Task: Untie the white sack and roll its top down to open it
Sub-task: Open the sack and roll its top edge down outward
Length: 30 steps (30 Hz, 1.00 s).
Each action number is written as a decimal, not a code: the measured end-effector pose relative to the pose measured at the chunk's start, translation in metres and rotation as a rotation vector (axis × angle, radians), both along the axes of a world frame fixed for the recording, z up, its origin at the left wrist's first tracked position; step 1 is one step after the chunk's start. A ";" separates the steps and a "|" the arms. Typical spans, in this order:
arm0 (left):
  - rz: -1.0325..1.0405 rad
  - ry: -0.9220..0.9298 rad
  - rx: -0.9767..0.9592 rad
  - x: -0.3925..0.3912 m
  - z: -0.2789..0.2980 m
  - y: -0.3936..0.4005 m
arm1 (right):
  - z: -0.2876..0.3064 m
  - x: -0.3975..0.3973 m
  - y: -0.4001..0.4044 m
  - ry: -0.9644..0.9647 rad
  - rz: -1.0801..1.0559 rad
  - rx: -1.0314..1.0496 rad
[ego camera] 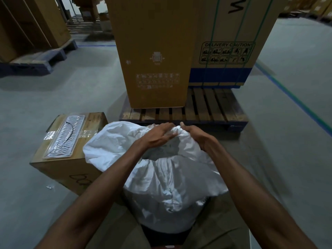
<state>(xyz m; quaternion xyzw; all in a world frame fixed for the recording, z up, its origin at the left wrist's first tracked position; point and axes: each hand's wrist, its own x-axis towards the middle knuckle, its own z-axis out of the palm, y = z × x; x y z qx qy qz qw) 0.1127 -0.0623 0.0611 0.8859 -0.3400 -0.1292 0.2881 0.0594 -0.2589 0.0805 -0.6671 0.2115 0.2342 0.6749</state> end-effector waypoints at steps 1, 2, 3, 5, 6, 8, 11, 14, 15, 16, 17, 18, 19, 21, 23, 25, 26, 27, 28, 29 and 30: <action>-0.001 -0.029 0.005 -0.001 -0.003 -0.003 | 0.002 -0.001 0.001 -0.011 0.014 -0.037; 0.034 -0.044 0.014 -0.001 -0.004 -0.006 | 0.004 -0.002 0.005 -0.062 0.048 -0.173; 0.091 -0.040 0.008 0.000 -0.006 -0.008 | 0.005 -0.006 0.008 -0.146 0.086 -0.395; 0.269 0.003 -0.016 0.004 -0.009 -0.010 | 0.002 -0.018 0.014 -0.338 0.151 -0.907; 0.348 0.023 -0.015 0.004 -0.010 -0.010 | -0.002 -0.026 0.017 -0.427 0.170 -1.129; 0.409 0.057 -0.002 0.003 -0.009 -0.014 | -0.010 -0.039 0.020 -0.522 0.187 -1.371; 0.334 0.108 -0.029 -0.004 -0.004 -0.017 | -0.020 -0.046 0.020 -0.453 0.029 -1.173; 0.165 0.105 -0.021 -0.022 0.006 -0.011 | -0.013 -0.051 0.014 -0.410 -0.077 -0.755; 0.096 0.067 -0.015 -0.029 0.008 -0.010 | -0.010 -0.053 0.013 -0.369 -0.069 -0.656; 0.031 0.038 -0.011 -0.037 0.010 -0.010 | -0.008 -0.054 0.012 -0.312 -0.064 -0.565; -0.010 0.031 -0.018 -0.044 0.011 -0.013 | -0.005 -0.055 0.011 -0.251 -0.066 -0.462; -0.033 0.036 -0.025 -0.051 0.015 -0.016 | -0.002 -0.056 0.010 -0.198 -0.081 -0.354; -0.040 0.037 -0.027 -0.055 0.015 -0.019 | 0.000 -0.057 0.009 -0.152 -0.098 -0.264; -0.014 0.011 0.027 -0.056 0.015 -0.025 | 0.001 -0.058 0.008 -0.140 -0.104 -0.241; 0.051 -0.062 0.114 -0.048 0.009 -0.026 | -0.005 -0.061 0.007 -0.290 -0.045 -0.513; 0.157 -0.059 0.067 -0.038 0.003 -0.025 | -0.016 -0.069 0.010 -0.413 0.036 -0.970; 0.223 -0.036 0.004 -0.035 0.005 -0.026 | -0.019 -0.073 0.012 -0.414 0.035 -1.161; 0.274 0.000 -0.051 -0.030 0.006 -0.028 | -0.022 -0.074 0.014 -0.382 0.016 -1.257; 0.303 0.045 -0.092 -0.024 0.006 -0.031 | -0.027 -0.070 0.014 -0.334 -0.016 -1.259; 0.306 0.084 -0.106 -0.017 0.005 -0.035 | -0.031 -0.063 0.012 -0.278 -0.057 -1.196; 0.278 0.107 -0.090 -0.010 0.004 -0.038 | -0.036 -0.055 0.008 -0.246 -0.107 -1.077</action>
